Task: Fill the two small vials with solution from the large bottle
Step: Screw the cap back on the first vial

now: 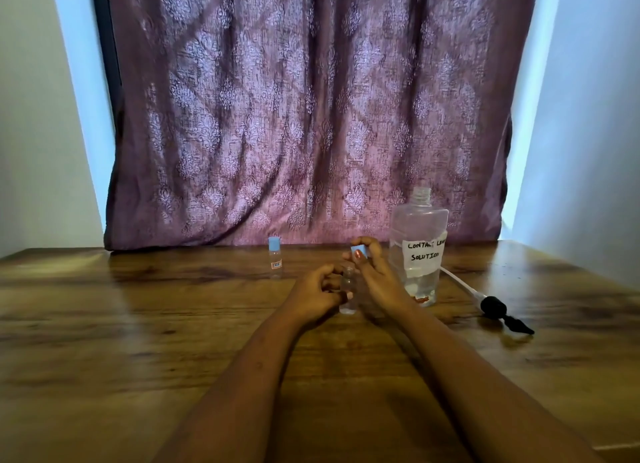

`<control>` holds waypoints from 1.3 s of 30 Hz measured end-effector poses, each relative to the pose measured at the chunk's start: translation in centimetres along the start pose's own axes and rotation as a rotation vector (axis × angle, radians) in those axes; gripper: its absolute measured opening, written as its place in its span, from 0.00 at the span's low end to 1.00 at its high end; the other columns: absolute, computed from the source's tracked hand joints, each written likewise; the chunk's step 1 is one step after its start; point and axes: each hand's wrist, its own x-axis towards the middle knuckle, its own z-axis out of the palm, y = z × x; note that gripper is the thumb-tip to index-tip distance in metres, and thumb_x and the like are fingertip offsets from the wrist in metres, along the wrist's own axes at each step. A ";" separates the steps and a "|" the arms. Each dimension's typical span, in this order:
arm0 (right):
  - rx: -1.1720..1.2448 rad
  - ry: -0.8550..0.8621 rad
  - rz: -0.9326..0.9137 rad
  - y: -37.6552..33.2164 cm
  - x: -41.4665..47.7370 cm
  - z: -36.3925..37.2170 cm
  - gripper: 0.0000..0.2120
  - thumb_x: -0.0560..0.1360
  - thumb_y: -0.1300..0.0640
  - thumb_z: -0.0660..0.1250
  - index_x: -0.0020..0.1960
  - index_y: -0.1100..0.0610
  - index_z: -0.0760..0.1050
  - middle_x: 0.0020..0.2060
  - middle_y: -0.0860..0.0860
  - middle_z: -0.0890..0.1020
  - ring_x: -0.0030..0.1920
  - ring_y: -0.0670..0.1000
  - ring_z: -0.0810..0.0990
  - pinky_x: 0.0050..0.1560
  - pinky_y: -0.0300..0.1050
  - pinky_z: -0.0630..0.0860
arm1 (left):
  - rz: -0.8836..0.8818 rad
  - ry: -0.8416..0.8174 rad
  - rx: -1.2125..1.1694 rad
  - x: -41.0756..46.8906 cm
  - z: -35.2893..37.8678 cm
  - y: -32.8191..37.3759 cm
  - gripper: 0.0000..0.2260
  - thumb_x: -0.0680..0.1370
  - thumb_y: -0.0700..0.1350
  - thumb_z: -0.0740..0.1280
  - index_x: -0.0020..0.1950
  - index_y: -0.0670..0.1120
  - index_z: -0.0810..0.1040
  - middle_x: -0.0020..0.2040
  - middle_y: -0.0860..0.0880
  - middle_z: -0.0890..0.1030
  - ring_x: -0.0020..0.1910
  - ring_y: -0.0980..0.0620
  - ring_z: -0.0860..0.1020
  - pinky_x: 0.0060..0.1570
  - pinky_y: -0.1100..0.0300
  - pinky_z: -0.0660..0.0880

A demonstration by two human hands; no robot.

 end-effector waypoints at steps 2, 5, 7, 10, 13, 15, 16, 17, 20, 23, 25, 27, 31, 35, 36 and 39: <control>0.062 -0.054 0.078 0.3 -0.3 0.3 0.05 0.80 0.52 0.55 0.55 0.46 0.66 0.54 0.57 0.78 0.53 0.57 0.79 0.52 0.53 0.79 | 0.007 0.001 -0.001 0.0 0.0 0.0 0.15 0.75 0.32 0.70 0.56 0.50 0.78 0.45 0.47 0.83 0.33 0.55 0.79 0.29 0.64 0.73; 0.133 -0.053 0.098 -0.3 -0.3 0.3 0.07 0.79 0.58 0.58 0.57 0.55 0.65 0.50 0.57 0.78 0.45 0.50 0.81 0.42 0.44 0.80 | 0.020 0.000 0.008 0.0 0.0 -0.1 0.16 0.75 0.33 0.70 0.61 0.47 0.77 0.43 0.48 0.82 0.29 0.60 0.77 0.28 0.66 0.71; 0.119 -0.059 0.067 -0.4 -0.3 0.0 0.08 0.78 0.62 0.60 0.56 0.58 0.67 0.48 0.55 0.78 0.45 0.48 0.80 0.38 0.37 0.78 | 0.033 0.003 0.012 0.1 0.0 -0.2 0.16 0.75 0.33 0.70 0.58 0.49 0.78 0.45 0.48 0.83 0.32 0.60 0.79 0.31 0.66 0.73; -0.018 -0.067 -0.006 -0.4 -0.5 -0.4 0.09 0.75 0.65 0.65 0.55 0.61 0.71 0.44 0.52 0.77 0.45 0.48 0.78 0.39 0.33 0.76 | 0.069 0.004 0.015 0.2 0.1 -0.4 0.17 0.74 0.32 0.71 0.53 0.53 0.78 0.47 0.47 0.84 0.43 0.51 0.82 0.38 0.61 0.76; -0.101 -0.091 -0.065 -0.8 -0.2 -1.1 0.11 0.72 0.68 0.67 0.53 0.62 0.73 0.45 0.53 0.78 0.45 0.46 0.78 0.43 0.33 0.76 | 0.083 -0.005 0.016 0.1 0.2 -0.3 0.14 0.75 0.30 0.69 0.53 0.48 0.77 0.42 0.49 0.82 0.38 0.57 0.81 0.34 0.67 0.76; -0.126 -0.124 -0.071 -0.9 0.0 -1.3 0.12 0.72 0.69 0.67 0.53 0.60 0.75 0.48 0.55 0.80 0.48 0.46 0.79 0.45 0.34 0.76 | 0.068 -0.011 0.000 0.0 0.2 -0.2 0.15 0.75 0.30 0.69 0.53 0.48 0.76 0.43 0.49 0.82 0.37 0.59 0.82 0.33 0.68 0.76; -0.146 -0.134 -0.073 -0.9 0.0 -1.4 0.12 0.72 0.70 0.67 0.53 0.59 0.75 0.49 0.56 0.80 0.49 0.47 0.80 0.47 0.34 0.76 | 0.060 -0.013 -0.010 0.1 0.2 -0.3 0.15 0.76 0.30 0.69 0.53 0.50 0.76 0.44 0.49 0.83 0.41 0.56 0.83 0.35 0.66 0.77; -0.168 -0.137 -0.074 -0.8 0.1 -1.5 0.13 0.72 0.69 0.67 0.54 0.59 0.75 0.50 0.57 0.80 0.50 0.47 0.80 0.48 0.34 0.76 | 0.055 -0.014 -0.013 0.2 0.2 -0.4 0.16 0.76 0.31 0.69 0.52 0.52 0.77 0.46 0.48 0.83 0.44 0.52 0.83 0.38 0.63 0.78; -0.218 -0.119 -0.087 -0.9 -0.1 -1.4 0.12 0.71 0.69 0.68 0.54 0.60 0.75 0.47 0.53 0.80 0.47 0.43 0.78 0.47 0.29 0.75 | 0.064 -0.007 0.003 0.4 0.2 -0.5 0.15 0.76 0.31 0.69 0.54 0.50 0.77 0.45 0.49 0.83 0.46 0.50 0.82 0.39 0.62 0.77; -0.319 -0.001 -0.110 -0.8 0.0 -1.0 0.14 0.68 0.66 0.73 0.49 0.59 0.71 0.37 0.49 0.74 0.36 0.43 0.72 0.35 0.27 0.70 | 0.076 -0.005 0.021 0.3 0.1 -0.6 0.15 0.75 0.31 0.70 0.52 0.51 0.78 0.40 0.53 0.82 0.35 0.59 0.79 0.31 0.69 0.73; -0.316 0.013 -0.118 -0.7 -0.2 -0.8 0.21 0.65 0.64 0.76 0.53 0.60 0.69 0.38 0.49 0.72 0.36 0.43 0.71 0.34 0.28 0.70 | 0.080 0.018 0.066 0.5 0.0 -0.7 0.15 0.74 0.32 0.70 0.52 0.52 0.79 0.38 0.54 0.82 0.32 0.61 0.78 0.31 0.65 0.71; -0.256 -0.041 -0.097 -0.7 -0.2 -0.9 0.31 0.66 0.61 0.76 0.63 0.57 0.65 0.49 0.48 0.73 0.46 0.43 0.74 0.40 0.28 0.74 | 0.078 0.032 0.095 0.6 -0.2 -0.9 0.15 0.74 0.34 0.71 0.56 0.50 0.79 0.40 0.54 0.83 0.35 0.58 0.79 0.34 0.62 0.72; -0.197 -0.094 -0.097 -0.6 0.2 -1.3 0.24 0.70 0.66 0.70 0.64 0.57 0.69 0.56 0.53 0.77 0.57 0.49 0.77 0.57 0.40 0.76 | 0.091 0.020 0.068 0.6 -0.1 -0.9 0.15 0.74 0.35 0.72 0.53 0.54 0.79 0.43 0.51 0.84 0.36 0.60 0.81 0.34 0.65 0.73; -0.219 -0.032 -0.130 -0.6 0.1 -0.9 0.17 0.69 0.68 0.71 0.56 0.58 0.73 0.44 0.49 0.78 0.45 0.44 0.78 0.45 0.33 0.76 | 0.095 0.001 0.063 0.5 0.0 -0.7 0.15 0.75 0.33 0.71 0.55 0.51 0.77 0.42 0.50 0.83 0.28 0.65 0.78 0.28 0.71 0.71; -0.235 -0.009 -0.139 -0.6 0.1 -0.9 0.17 0.69 0.67 0.72 0.55 0.57 0.73 0.42 0.49 0.77 0.42 0.44 0.77 0.42 0.32 0.75 | 0.099 -0.001 0.078 0.6 0.1 -0.8 0.15 0.75 0.34 0.71 0.55 0.51 0.77 0.43 0.50 0.83 0.29 0.65 0.78 0.29 0.71 0.71; -0.298 0.054 -0.150 -0.4 0.3 -1.0 0.21 0.68 0.58 0.74 0.58 0.55 0.71 0.44 0.51 0.73 0.41 0.44 0.74 0.42 0.32 0.74 | 0.113 0.023 0.094 0.7 0.0 -1.0 0.17 0.74 0.35 0.72 0.56 0.54 0.76 0.44 0.52 0.83 0.37 0.62 0.80 0.35 0.69 0.74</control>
